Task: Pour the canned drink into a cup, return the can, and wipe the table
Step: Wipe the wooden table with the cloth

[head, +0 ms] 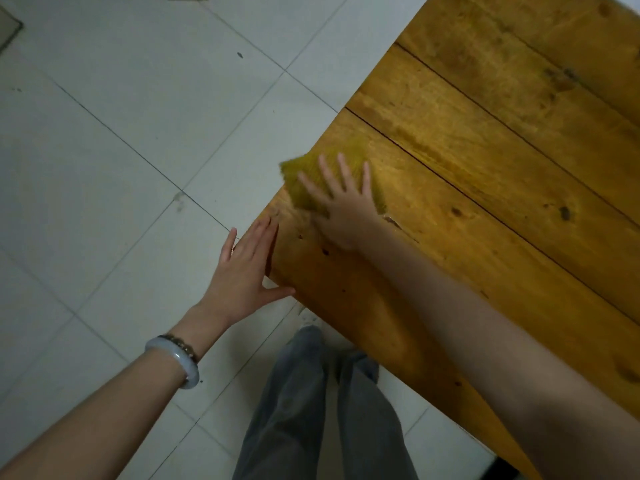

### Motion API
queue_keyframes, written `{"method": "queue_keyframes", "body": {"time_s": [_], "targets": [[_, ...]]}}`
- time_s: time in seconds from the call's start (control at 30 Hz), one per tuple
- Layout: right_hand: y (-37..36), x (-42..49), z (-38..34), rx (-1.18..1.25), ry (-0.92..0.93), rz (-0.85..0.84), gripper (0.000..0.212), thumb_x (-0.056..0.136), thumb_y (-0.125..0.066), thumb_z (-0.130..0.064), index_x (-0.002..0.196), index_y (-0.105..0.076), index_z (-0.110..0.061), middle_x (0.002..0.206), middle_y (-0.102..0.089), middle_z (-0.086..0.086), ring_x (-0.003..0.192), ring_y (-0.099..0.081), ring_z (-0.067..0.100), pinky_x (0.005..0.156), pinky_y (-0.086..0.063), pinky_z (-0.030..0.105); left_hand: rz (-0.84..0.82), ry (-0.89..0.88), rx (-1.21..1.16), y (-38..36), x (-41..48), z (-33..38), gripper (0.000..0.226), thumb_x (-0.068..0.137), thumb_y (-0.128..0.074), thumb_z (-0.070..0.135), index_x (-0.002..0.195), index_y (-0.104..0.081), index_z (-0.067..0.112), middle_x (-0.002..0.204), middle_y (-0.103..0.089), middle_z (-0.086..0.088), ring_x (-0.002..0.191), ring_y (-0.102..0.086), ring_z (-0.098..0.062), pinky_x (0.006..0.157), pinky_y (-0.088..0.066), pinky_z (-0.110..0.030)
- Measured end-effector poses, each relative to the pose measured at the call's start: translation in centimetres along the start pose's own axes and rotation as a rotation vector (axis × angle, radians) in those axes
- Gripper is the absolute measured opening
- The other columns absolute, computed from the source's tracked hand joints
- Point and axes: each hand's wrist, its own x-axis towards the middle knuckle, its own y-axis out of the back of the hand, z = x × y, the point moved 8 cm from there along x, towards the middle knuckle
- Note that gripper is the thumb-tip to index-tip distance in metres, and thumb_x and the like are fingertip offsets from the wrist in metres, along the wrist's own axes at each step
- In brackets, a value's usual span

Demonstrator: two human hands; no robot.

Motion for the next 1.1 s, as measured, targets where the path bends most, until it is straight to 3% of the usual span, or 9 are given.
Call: {"method": "queue_keyframes", "body": {"time_s": [0.1, 0.23, 0.4, 0.53, 0.67, 0.83, 0.93, 1.0, 1.1], "targets": [[-3.3, -6.7, -3.7, -0.016, 0.225, -0.031, 0.064, 0.089, -0.016, -0.057, 0.148, 0.001, -0.037, 0.158, 0.004, 0.003, 0.144, 0.008, 0.032, 0.111, 0.006, 0.062, 0.023, 0.040, -0.073, 0.0, -0.5, -0.3, 0.115, 0.067, -0.066, 0.066, 0.150, -0.005, 0.015, 0.157, -0.016, -0.006, 0.145, -0.012, -0.022, 0.116, 0.000, -0.044], [-4.9, -10.8, 0.6, -0.123, 0.314, -0.071, 0.067, 0.084, -0.020, -0.057, 0.146, -0.004, -0.039, 0.155, -0.002, 0.000, 0.144, 0.001, 0.029, 0.110, 0.010, 0.059, -0.004, -0.003, -0.067, -0.1, -0.6, -0.3, 0.111, 0.068, -0.056, 0.071, 0.151, -0.005, 0.017, 0.158, -0.010, -0.004, 0.145, -0.009, -0.022, 0.116, 0.003, -0.041], [-0.5, -3.9, 7.3, -0.057, -0.035, 0.008, 0.062, 0.089, -0.011, -0.055, 0.146, 0.006, -0.038, 0.159, 0.005, 0.003, 0.144, 0.009, 0.030, 0.108, 0.014, 0.059, 0.014, -0.016, -0.077, 0.6, 0.3, -0.3, 0.103, 0.073, -0.051, 0.068, 0.150, -0.010, 0.014, 0.157, -0.014, -0.005, 0.145, -0.008, -0.022, 0.117, 0.000, -0.043], [1.4, 1.9, 5.4, 0.085, -0.261, 0.036, 0.059, 0.096, -0.013, -0.054, 0.147, 0.011, -0.037, 0.157, 0.016, 0.005, 0.142, 0.016, 0.032, 0.108, 0.012, 0.064, 0.014, -0.019, -0.105, 0.8, 0.8, 0.0, 0.104, 0.076, -0.059, 0.063, 0.151, -0.007, 0.014, 0.158, -0.010, -0.006, 0.145, -0.005, -0.021, 0.117, 0.000, -0.042], [-0.3, -0.7, -0.6, -0.011, -0.039, 0.059, 0.065, 0.092, -0.018, -0.062, 0.149, 0.002, -0.036, 0.159, 0.005, 0.006, 0.144, 0.006, 0.034, 0.110, 0.004, 0.063, 0.042, -0.022, -0.160, 1.9, 1.4, 0.5, 0.096, 0.081, -0.066, 0.044, 0.150, -0.007, 0.013, 0.158, -0.009, -0.010, 0.145, -0.005, -0.023, 0.117, 0.000, -0.043], [-5.2, -10.8, -1.5, -0.010, 0.133, -0.009, 0.068, 0.086, -0.015, -0.057, 0.148, 0.001, -0.035, 0.159, 0.001, 0.003, 0.145, 0.005, 0.030, 0.113, 0.004, 0.059, -0.036, -0.122, -0.115, 1.6, 1.8, 2.5, 0.087, 0.078, -0.050, 0.043, 0.150, -0.009, 0.014, 0.158, -0.009, -0.010, 0.145, -0.005, -0.022, 0.117, 0.005, -0.039], [-6.7, -16.3, 3.5, -0.036, 0.020, -0.008, 0.069, 0.084, -0.019, -0.056, 0.147, 0.001, -0.037, 0.157, -0.001, 0.000, 0.144, 0.004, 0.026, 0.112, 0.008, 0.057, -0.089, -0.209, -0.005, 0.3, 2.2, 4.6, 0.085, 0.081, -0.045, 0.051, 0.150, -0.011, 0.015, 0.158, -0.007, -0.008, 0.145, -0.002, -0.020, 0.116, 0.007, -0.037], [-7.0, -19.6, 8.4, 0.031, -0.147, 0.019, 0.068, 0.083, -0.022, -0.053, 0.147, -0.003, -0.036, 0.157, -0.009, 0.003, 0.144, 0.000, 0.028, 0.111, 0.009, 0.057, -0.099, -0.256, 0.057, -0.3, 2.7, 6.3, 0.085, 0.083, -0.035, 0.061, 0.150, -0.009, 0.017, 0.158, -0.005, -0.005, 0.144, 0.004, -0.017, 0.116, 0.008, -0.036], [-7.1, -22.8, 15.9, 0.203, -0.492, 0.057, 0.066, 0.084, -0.017, -0.051, 0.147, -0.003, -0.036, 0.159, -0.004, 0.004, 0.144, 0.005, 0.029, 0.111, 0.008, 0.060, -0.097, -0.287, 0.127, -0.9, 3.7, 8.3, 0.087, 0.081, -0.027, 0.070, 0.151, -0.008, 0.020, 0.158, -0.004, -0.003, 0.144, 0.004, -0.018, 0.116, 0.005, -0.040]]}}
